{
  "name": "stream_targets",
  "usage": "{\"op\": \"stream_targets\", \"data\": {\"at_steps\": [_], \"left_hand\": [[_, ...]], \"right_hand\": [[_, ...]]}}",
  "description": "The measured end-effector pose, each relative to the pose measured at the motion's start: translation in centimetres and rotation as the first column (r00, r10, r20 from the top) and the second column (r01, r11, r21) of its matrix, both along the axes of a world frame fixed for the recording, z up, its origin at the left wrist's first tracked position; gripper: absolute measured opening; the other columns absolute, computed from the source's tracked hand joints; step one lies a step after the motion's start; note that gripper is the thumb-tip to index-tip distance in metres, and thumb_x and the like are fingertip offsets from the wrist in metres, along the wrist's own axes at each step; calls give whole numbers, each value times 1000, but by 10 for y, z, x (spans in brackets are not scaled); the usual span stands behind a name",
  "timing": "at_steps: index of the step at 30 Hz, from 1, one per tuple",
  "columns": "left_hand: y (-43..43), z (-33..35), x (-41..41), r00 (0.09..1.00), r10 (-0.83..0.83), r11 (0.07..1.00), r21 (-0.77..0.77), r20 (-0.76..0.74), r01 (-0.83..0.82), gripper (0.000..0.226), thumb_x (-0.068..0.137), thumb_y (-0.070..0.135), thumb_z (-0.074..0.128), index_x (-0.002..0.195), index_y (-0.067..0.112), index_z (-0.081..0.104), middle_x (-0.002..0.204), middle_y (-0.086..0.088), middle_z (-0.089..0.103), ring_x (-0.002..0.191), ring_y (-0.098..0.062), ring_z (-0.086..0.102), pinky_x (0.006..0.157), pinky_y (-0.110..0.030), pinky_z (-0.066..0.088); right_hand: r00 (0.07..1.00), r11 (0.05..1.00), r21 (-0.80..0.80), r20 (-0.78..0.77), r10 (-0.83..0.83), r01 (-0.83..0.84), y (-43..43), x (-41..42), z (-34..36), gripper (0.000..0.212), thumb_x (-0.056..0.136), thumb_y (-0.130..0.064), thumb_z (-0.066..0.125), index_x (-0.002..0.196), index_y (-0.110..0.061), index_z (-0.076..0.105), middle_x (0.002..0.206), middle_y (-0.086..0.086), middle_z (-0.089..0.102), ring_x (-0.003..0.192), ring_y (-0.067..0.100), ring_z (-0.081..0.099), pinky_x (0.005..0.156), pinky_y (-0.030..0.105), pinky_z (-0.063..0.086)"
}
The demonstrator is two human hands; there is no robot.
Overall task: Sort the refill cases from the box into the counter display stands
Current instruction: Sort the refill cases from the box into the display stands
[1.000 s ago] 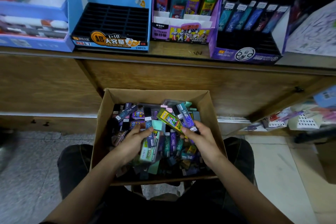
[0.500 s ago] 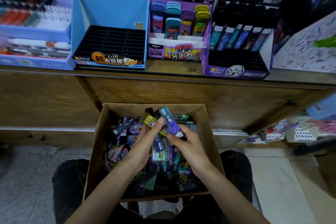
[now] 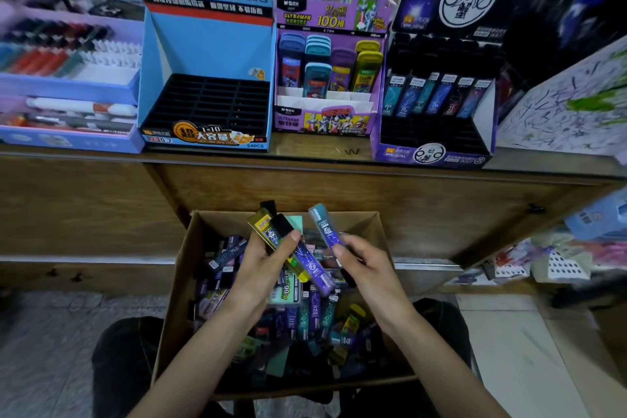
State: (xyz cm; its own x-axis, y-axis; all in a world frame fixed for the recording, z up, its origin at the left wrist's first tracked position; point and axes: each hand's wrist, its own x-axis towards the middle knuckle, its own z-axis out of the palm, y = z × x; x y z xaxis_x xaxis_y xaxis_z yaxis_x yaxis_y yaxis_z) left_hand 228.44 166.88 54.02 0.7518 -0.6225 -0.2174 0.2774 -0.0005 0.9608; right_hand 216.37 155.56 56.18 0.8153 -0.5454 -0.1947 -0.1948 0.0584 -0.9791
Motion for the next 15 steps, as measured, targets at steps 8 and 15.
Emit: {"op": "stream_targets", "data": {"at_steps": [8, 15], "left_hand": [[-2, 28, 6, 991, -60, 997, -50, 120, 66, 36, 74, 38, 62, 107, 24, 57, 98, 6, 70, 95, -4, 65, 73, -10, 47], [-28, 73, 21, 976, -29, 988, -142, 214, 60, 40, 73, 36, 62, 109, 20, 55, 90, 13, 72, 86, -1, 67, 68, -8, 48]], "right_hand": [[992, 998, -27, 115, -52, 55, -34, -7, 35, 19, 94, -17, 51, 108, -23, 63, 73, -2, 65, 53, 10, 56, 45, 18, 41], [996, 889, -454, 86, -17, 55, -89, -13, 91, 35, 93, -9, 54, 100, -42, 62, 74, -7, 55, 63, 2, 50, 57, 19, 41]]}}
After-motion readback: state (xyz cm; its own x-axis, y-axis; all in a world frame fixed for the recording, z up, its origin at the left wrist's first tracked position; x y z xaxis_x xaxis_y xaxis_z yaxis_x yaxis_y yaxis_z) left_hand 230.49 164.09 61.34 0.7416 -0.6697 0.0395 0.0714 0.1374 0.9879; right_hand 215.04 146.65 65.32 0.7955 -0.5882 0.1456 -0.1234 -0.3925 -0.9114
